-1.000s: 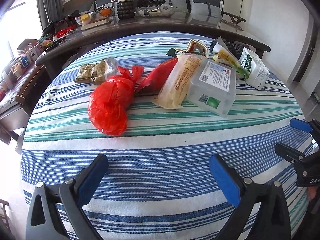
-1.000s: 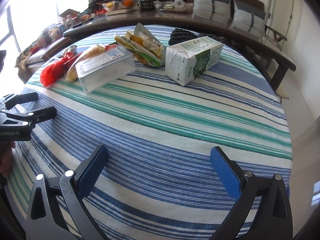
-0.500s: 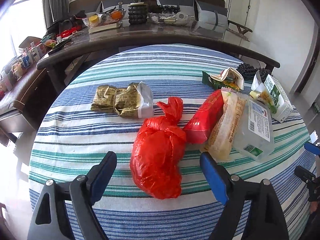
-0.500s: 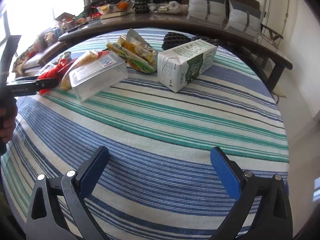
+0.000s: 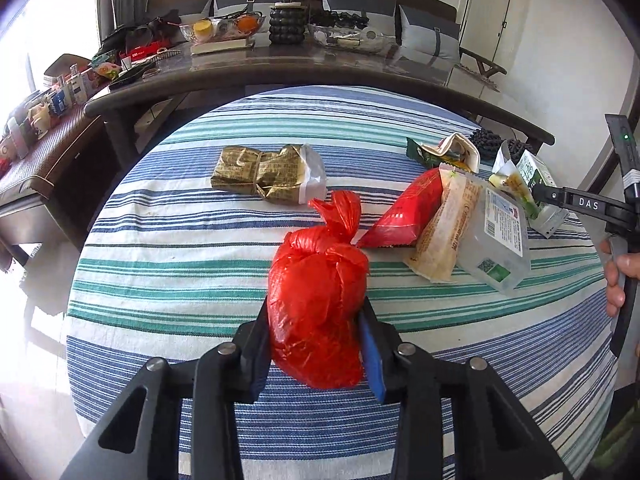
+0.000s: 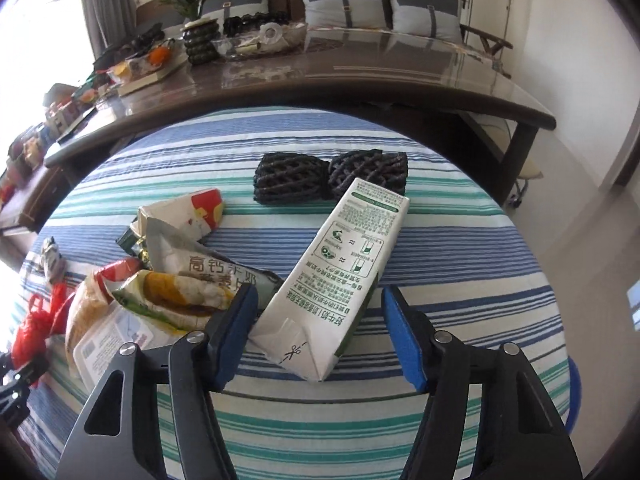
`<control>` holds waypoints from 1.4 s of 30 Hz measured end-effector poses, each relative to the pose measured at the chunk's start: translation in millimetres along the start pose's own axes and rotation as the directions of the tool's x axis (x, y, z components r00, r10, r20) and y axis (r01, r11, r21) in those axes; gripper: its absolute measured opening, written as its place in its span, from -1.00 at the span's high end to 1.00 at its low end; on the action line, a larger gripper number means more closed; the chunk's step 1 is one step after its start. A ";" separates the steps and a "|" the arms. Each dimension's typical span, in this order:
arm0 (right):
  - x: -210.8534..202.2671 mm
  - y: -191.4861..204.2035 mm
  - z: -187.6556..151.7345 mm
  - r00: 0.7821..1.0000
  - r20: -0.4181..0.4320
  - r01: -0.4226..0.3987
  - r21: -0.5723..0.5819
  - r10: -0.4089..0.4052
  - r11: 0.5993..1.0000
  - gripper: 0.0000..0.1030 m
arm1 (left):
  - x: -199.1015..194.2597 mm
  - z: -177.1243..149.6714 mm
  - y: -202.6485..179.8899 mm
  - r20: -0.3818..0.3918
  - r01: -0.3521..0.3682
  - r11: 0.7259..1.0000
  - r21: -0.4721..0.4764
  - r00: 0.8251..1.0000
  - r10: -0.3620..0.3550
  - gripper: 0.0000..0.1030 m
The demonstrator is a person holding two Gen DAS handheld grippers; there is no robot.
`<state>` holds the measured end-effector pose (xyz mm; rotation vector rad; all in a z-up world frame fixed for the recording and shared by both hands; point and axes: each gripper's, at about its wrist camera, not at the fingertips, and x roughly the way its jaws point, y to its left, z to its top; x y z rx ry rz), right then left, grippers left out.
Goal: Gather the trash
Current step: 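Grasp the red plastic bag with the left tool while the right tool grasps the milk carton, then carry the red bag and milk carton to the wastebasket and open both tools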
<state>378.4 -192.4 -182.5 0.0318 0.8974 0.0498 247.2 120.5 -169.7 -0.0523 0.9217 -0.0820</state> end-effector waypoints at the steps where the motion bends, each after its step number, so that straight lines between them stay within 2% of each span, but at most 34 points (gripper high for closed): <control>1: -2.6 -1.7 -2.8 1.000 0.000 -0.004 0.003 0.004 1.000 -0.04 | -1.3 -1.1 -0.2 0.000 -0.001 1.000 0.000 1.000 0.001 0.25; 3: -14.6 -6.8 -11.3 1.000 0.012 -0.002 -0.002 0.002 1.000 0.01 | -5.0 -3.6 0.1 0.000 0.007 1.000 -0.008 1.000 -0.007 0.25; 7: -51.6 -24.5 -41.1 0.990 0.012 -0.139 0.025 0.138 0.990 0.04 | -16.5 -12.3 -2.7 -0.003 0.063 0.997 -0.043 0.998 -0.063 0.25; 9: -68.2 -37.6 -59.5 0.964 -0.008 -0.263 0.094 0.265 0.960 0.04 | -24.6 -18.9 -9.8 0.005 0.094 0.995 -0.041 0.996 -0.094 0.25; 11: -77.9 -55.2 -77.2 0.920 -0.016 -0.381 0.186 0.391 0.905 0.04 | -30.9 -27.7 -18.8 0.005 0.122 0.992 -0.028 0.992 -0.122 0.25; 13: -77.5 -75.5 -91.7 0.877 -0.023 -0.456 0.276 0.480 0.846 0.05 | -33.6 -36.5 -28.5 -0.005 0.153 0.988 -0.016 0.988 -0.154 0.25; 14: -75.5 -85.1 -96.4 0.868 -0.025 -0.466 0.308 0.496 0.830 0.07 | -34.0 -40.4 -33.1 -0.011 0.166 0.986 -0.009 0.986 -0.166 0.25; 15: -73.7 -95.3 -101.1 0.872 -0.023 -0.454 0.330 0.488 0.827 0.07 | -33.9 -43.6 -37.6 -0.016 0.172 0.985 0.000 0.985 -0.172 0.25; 17: -70.8 -113.5 -106.5 0.900 -0.023 -0.401 0.348 0.435 0.847 0.07 | -32.9 -47.9 -47.1 -0.025 0.173 0.985 0.026 0.985 -0.172 0.23; 19: -69.6 -127.4 -109.6 0.913 -0.027 -0.370 0.363 0.407 0.855 0.06 | -31.6 -49.0 -54.8 -0.027 0.162 0.985 0.057 0.987 -0.161 0.22; 20: -71.7 -130.0 -108.8 0.923 -0.023 -0.352 0.349 0.383 0.869 0.03 | -30.6 -48.4 -57.5 -0.029 0.154 0.986 0.069 0.988 -0.153 0.15; 21: -75.8 -128.5 -107.0 0.939 -0.021 -0.320 0.316 0.344 0.893 -0.04 | -29.9 -47.9 -59.6 -0.030 0.148 0.986 0.078 0.989 -0.146 -0.03; 23: -84.6 -120.1 -102.4 0.959 -0.008 -0.274 0.242 0.284 0.931 -0.38 | -30.1 -48.5 -61.2 -0.031 0.151 0.984 0.090 0.988 -0.148 -0.28; 24: -88.3 -113.6 -100.8 0.962 0.003 -0.269 0.213 0.275 0.939 -0.60 | -31.4 -49.1 -61.9 -0.028 0.158 0.983 0.097 0.987 -0.156 -0.30; 25: -91.4 -105.0 -99.4 0.963 0.009 -0.265 0.181 0.268 0.947 -0.67 | -31.8 -49.4 -62.2 -0.029 0.165 0.981 0.105 0.986 -0.163 -0.30; 28: -93.0 -68.4 -96.0 0.972 -0.005 -0.234 0.033 0.234 0.972 -0.69 | -30.5 -51.9 -64.5 -0.038 0.161 0.979 0.123 0.987 -0.157 -0.30; 30: -86.0 -47.8 -97.8 0.982 -0.029 -0.187 -0.041 0.185 0.982 -0.69 | -29.7 -53.9 -67.5 -0.038 0.140 0.981 0.138 0.990 -0.136 -0.30; 33: -72.3 -34.4 -103.2 0.995 -0.048 -0.086 -0.094 0.082 0.992 -0.65 | -31.0 -52.3 -69.6 -0.017 0.107 0.983 0.148 0.994 -0.106 -0.30; 34: -69.0 -34.1 -105.4 0.996 -0.056 -0.068 -0.105 0.062 0.992 -0.42 | -31.7 -51.3 -68.3 -0.009 0.103 0.984 0.146 0.995 -0.102 -0.29; 36: -65.0 -38.1 -106.8 0.994 -0.084 -0.082 -0.098 0.074 0.992 0.00 | -31.7 -49.1 -67.8 -0.005 0.107 0.984 0.140 0.994 -0.108 -0.28; 38: -68.4 -44.2 -108.6 0.991 -0.097 -0.102 -0.081 0.094 0.992 0.04 | -30.3 -47.6 -68.6 -0.009 0.114 0.984 0.140 0.993 -0.114 -0.21; 39: -71.3 -46.0 -109.2 0.989 -0.103 -0.111 -0.084 0.102 0.990 0.04 | -29.3 -47.5 -68.9 -0.018 0.124 0.982 0.143 0.992 -0.123 0.04; 40: -75.6 -46.5 -110.6 0.987 -0.109 -0.124 -0.092 0.114 0.988 0.04 | -28.0 -47.8 -70.3 -0.029 0.136 0.980 0.147 0.991 -0.133 0.17; 42: -83.7 -46.7 -114.5 0.979 -0.135 -0.167 -0.107 0.152 0.980 0.04 | -27.0 -49.9 -72.4 -0.047 0.162 0.976 0.148 0.986 -0.157 0.23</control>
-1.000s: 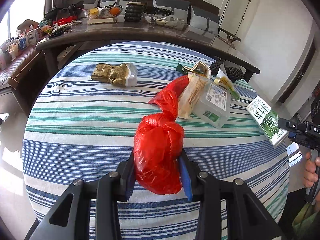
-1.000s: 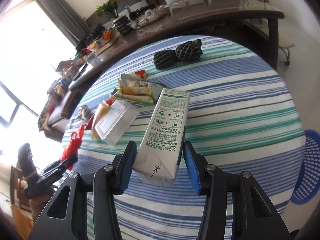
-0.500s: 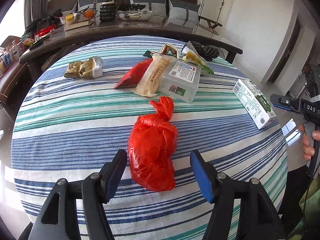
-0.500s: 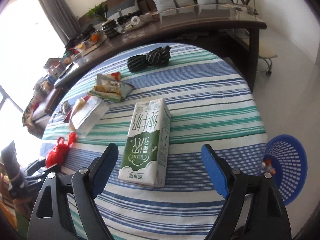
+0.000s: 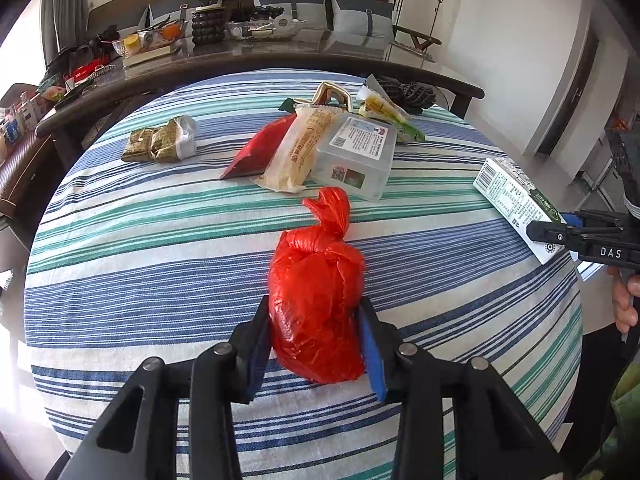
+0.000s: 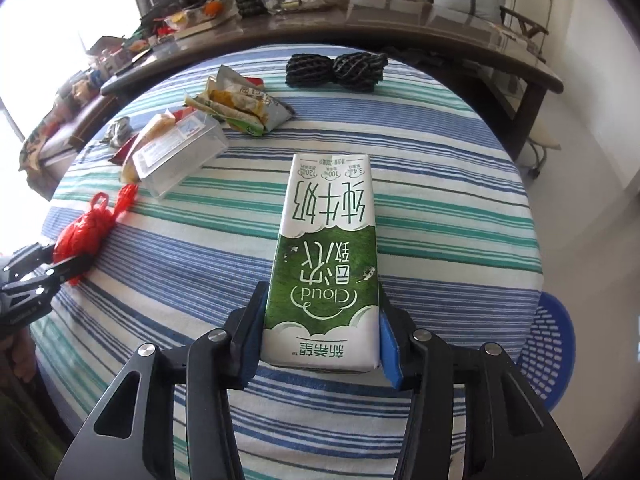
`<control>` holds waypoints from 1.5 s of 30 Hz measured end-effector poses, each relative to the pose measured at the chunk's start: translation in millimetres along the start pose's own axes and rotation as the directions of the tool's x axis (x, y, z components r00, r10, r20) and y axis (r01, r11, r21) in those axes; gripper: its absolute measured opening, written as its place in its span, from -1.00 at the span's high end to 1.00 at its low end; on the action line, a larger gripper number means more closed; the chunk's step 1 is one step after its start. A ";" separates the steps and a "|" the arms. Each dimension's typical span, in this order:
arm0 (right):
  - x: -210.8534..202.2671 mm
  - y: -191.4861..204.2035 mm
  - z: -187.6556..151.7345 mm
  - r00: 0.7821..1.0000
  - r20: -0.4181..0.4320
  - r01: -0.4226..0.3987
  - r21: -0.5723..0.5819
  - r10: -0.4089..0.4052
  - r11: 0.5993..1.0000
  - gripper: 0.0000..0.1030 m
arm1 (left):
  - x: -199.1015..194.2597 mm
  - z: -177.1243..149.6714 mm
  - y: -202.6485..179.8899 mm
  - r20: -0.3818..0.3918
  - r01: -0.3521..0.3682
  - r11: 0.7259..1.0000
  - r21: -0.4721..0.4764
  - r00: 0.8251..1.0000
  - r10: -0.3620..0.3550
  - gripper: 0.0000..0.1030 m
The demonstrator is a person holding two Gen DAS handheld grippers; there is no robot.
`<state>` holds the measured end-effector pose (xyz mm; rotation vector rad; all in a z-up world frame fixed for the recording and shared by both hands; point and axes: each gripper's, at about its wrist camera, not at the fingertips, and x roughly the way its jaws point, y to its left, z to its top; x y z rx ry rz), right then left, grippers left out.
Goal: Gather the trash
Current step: 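Carry the red bag and milk carton to the wastebasket and open both tools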
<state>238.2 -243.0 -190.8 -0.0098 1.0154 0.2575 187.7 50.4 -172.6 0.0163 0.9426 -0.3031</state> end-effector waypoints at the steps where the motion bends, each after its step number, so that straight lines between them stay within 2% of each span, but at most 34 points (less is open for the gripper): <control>1: -2.5 1.7 -3.0 1.000 -0.017 -0.021 -0.013 0.021 1.000 0.04 | -0.4 -0.5 -2.6 -0.003 0.020 1.000 0.005 1.000 -0.020 0.23; 4: -7.7 4.5 -11.2 0.999 -0.042 -0.024 -0.046 0.023 0.999 -0.01 | 0.0 0.0 -11.4 -0.015 0.084 0.996 0.024 0.996 -0.083 0.03; 5: -7.5 6.6 -11.8 0.999 -0.041 -0.018 -0.057 0.016 0.998 -0.08 | 0.1 1.4 -13.4 -0.010 0.076 0.997 0.027 0.997 -0.075 -0.21; 6: -8.1 8.1 -11.5 0.999 -0.036 -0.012 -0.067 0.010 0.998 -0.26 | -0.1 3.0 -15.0 0.002 0.058 0.998 0.030 0.998 -0.058 -0.34; 7: -8.4 10.4 -10.2 1.000 -0.027 -0.002 -0.079 0.000 0.997 -0.34 | -0.1 5.4 -15.6 0.012 0.045 0.998 0.035 0.999 -0.045 -0.35; 15: 3.9 20.4 13.4 1.000 -0.012 0.025 -0.079 -0.026 0.997 -0.37 | 8.3 20.1 -20.4 0.031 -0.003 0.999 0.042 1.000 0.001 -0.34; 17: 8.1 19.3 14.6 0.999 -0.023 0.033 -0.071 -0.035 0.997 -0.31 | 9.1 20.7 -24.2 0.033 -0.015 0.998 0.061 0.999 0.013 -0.33; 18: 8.2 18.6 14.4 0.999 -0.023 0.039 -0.067 -0.041 0.997 -0.03 | 8.8 20.0 -25.9 0.034 -0.018 0.997 0.071 0.999 0.016 -0.19; 19: 6.6 17.5 13.6 0.999 -0.022 0.048 -0.067 -0.049 0.997 0.06 | 7.5 17.4 -26.1 0.029 -0.016 0.997 0.078 0.999 0.014 -0.03; 20: 3.8 16.7 12.8 0.999 -0.015 0.045 -0.064 -0.046 0.997 0.06 | 8.0 16.3 -25.9 0.022 -0.011 0.997 0.080 1.000 0.010 0.13; 30: -24.1 8.1 9.3 0.998 0.063 -0.027 -0.040 0.030 0.999 0.07 | -1.3 15.0 -25.6 0.064 0.048 0.999 0.006 0.997 -0.048 0.15; 39: -38.9 -0.6 4.0 0.992 0.106 -0.066 -0.026 0.069 0.997 0.07 | -10.8 19.9 -56.6 0.101 0.044 0.999 0.030 0.994 -0.047 0.15; 45: -53.7 -21.7 -1.7 0.988 0.136 -0.078 0.013 0.075 0.997 0.07 | -16.7 27.7 -94.8 0.099 0.053 0.996 0.076 0.993 -0.061 0.15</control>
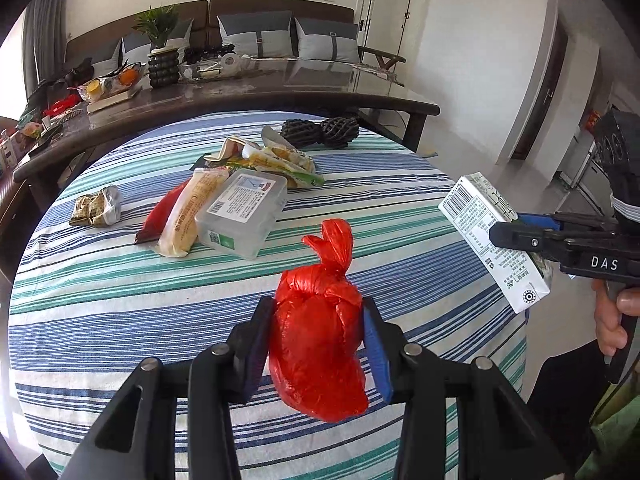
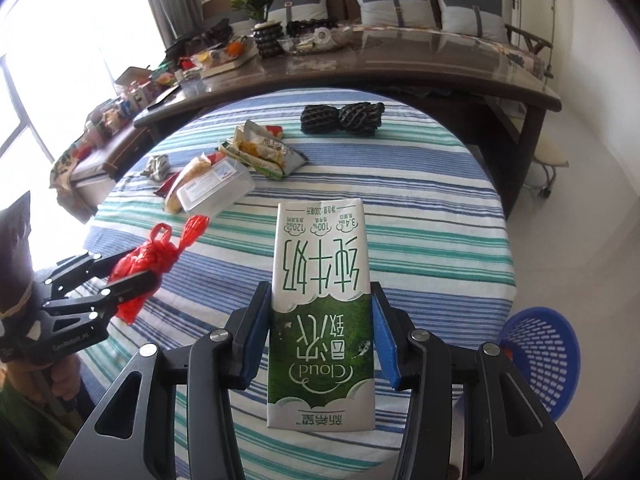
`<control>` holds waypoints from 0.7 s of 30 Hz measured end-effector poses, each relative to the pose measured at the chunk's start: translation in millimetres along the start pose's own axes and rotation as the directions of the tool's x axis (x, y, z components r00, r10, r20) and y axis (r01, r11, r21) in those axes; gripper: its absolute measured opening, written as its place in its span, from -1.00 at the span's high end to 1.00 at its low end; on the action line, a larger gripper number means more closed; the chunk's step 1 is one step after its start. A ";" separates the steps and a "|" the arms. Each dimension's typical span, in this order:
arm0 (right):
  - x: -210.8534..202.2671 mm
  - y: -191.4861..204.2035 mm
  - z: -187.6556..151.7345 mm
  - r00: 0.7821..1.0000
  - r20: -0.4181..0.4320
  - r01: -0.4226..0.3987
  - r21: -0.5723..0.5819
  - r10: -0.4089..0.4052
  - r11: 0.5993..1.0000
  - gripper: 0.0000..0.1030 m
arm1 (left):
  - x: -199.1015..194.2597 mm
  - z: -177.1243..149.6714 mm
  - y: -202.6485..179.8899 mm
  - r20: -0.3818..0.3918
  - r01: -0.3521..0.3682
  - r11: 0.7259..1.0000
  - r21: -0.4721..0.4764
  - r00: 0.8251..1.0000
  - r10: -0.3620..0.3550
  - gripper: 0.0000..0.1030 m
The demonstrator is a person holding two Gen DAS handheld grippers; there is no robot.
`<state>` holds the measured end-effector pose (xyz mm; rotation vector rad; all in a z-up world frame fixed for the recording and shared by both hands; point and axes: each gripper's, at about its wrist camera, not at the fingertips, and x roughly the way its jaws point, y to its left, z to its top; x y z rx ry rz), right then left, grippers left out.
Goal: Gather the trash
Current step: 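Carry the red bag and milk carton to the wastebasket and open both tools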
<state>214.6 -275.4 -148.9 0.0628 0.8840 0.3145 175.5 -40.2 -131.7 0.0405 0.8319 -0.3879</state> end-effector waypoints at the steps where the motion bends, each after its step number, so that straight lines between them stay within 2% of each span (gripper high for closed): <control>1: -3.5 -5.4 0.0 1.000 0.004 0.004 0.008 -0.004 1.000 0.07 | -0.1 2.7 -8.6 0.000 0.008 1.000 0.009 1.000 -0.008 0.15; 6: -29.6 -45.0 2.4 0.999 0.035 0.039 0.064 -0.041 0.997 0.07 | 2.3 25.5 -60.6 0.003 0.084 0.995 0.061 0.996 -0.085 0.15; 13: -65.7 -129.6 -3.7 0.986 0.035 0.153 0.160 -0.160 0.975 0.07 | 25.5 52.4 -150.5 -0.032 0.216 0.968 0.126 0.976 -0.214 0.15; 21: -69.6 -235.4 -23.5 0.953 -0.013 0.297 0.240 -0.303 0.924 0.07 | 75.8 68.3 -247.5 -0.091 0.324 0.932 0.163 0.945 -0.313 0.15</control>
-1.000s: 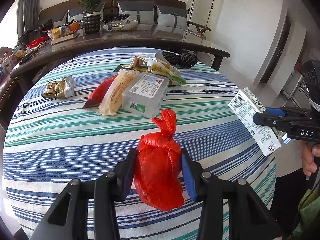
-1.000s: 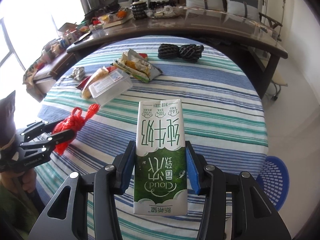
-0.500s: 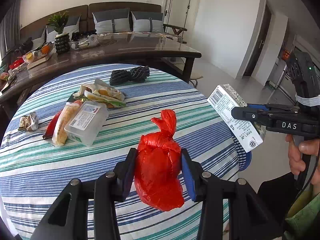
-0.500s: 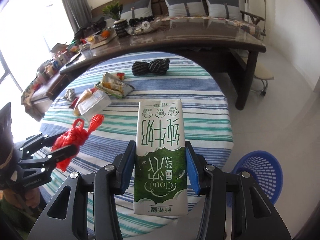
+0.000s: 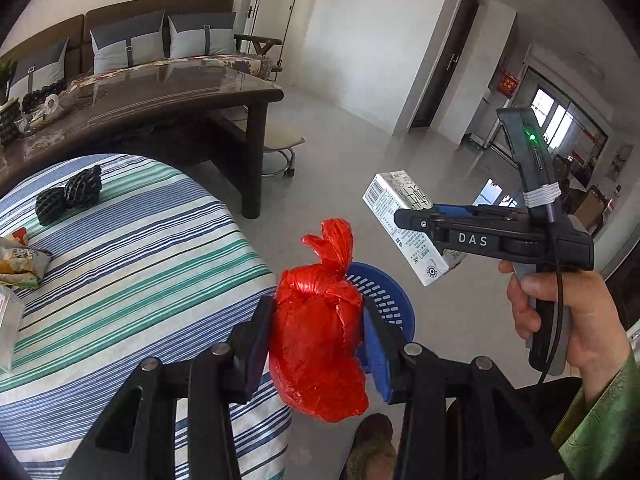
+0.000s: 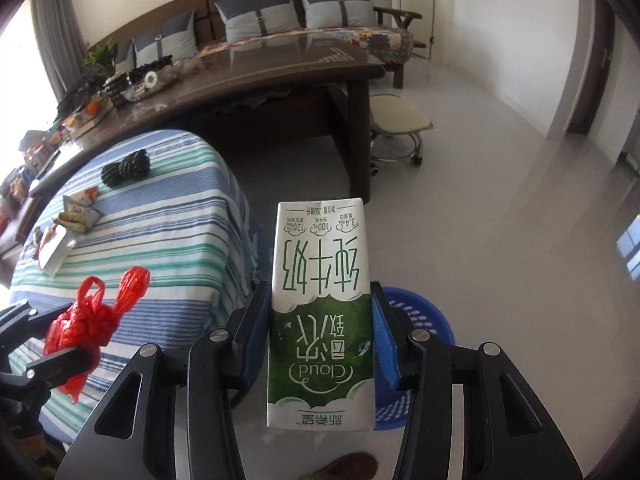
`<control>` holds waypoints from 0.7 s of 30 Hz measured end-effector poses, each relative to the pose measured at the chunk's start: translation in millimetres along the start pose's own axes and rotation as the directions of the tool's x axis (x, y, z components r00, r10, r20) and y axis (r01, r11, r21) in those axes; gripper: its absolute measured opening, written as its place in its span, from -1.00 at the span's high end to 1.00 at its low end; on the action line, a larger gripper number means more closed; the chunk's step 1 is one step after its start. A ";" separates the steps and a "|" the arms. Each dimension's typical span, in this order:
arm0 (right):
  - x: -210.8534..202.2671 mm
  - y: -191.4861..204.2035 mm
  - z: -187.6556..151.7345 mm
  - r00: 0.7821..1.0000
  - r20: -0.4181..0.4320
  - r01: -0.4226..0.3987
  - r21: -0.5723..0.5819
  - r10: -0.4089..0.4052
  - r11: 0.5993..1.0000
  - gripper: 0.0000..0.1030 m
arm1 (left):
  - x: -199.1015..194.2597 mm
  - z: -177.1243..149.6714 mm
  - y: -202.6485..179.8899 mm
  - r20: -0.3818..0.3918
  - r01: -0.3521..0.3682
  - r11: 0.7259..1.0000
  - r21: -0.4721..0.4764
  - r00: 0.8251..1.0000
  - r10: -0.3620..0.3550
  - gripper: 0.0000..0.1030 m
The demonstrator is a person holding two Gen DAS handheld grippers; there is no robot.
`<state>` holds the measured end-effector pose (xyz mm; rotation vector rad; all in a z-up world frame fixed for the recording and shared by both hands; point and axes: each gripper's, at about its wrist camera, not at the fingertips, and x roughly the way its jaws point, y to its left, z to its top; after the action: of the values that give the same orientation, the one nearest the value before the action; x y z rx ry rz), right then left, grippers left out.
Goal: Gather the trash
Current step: 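Carry the red bag and milk carton to the wastebasket and open both tools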
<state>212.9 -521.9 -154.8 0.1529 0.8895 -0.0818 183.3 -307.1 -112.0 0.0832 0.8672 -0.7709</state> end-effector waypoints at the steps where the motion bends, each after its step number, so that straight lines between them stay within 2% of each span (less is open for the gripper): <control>1: 6.2 -11.8 -2.2 1.000 -0.009 0.012 0.015 -0.011 1.000 0.07 | 9.7 3.3 -6.7 -0.004 0.006 1.000 0.004 1.000 -0.006 0.15; 6: 30.2 -56.1 -17.1 0.997 -0.075 0.022 0.080 -0.016 0.997 0.07 | 63.4 11.5 -33.2 -0.042 0.044 0.999 0.012 0.998 -0.043 0.15; 13: 44.9 -99.1 -33.7 0.993 -0.115 0.016 0.179 0.004 0.984 0.06 | 124.8 -1.2 -62.7 -0.098 0.069 0.995 0.065 0.993 -0.063 0.15; 21: 52.8 -128.8 -46.6 0.990 -0.142 0.016 0.239 0.018 0.971 0.06 | 171.7 -1.6 -58.7 -0.152 0.083 0.997 0.000 0.985 -0.082 0.15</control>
<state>193.0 -641.6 -237.5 0.3892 1.0212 -0.1797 213.2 -448.4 -221.9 0.1138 1.0183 -0.8527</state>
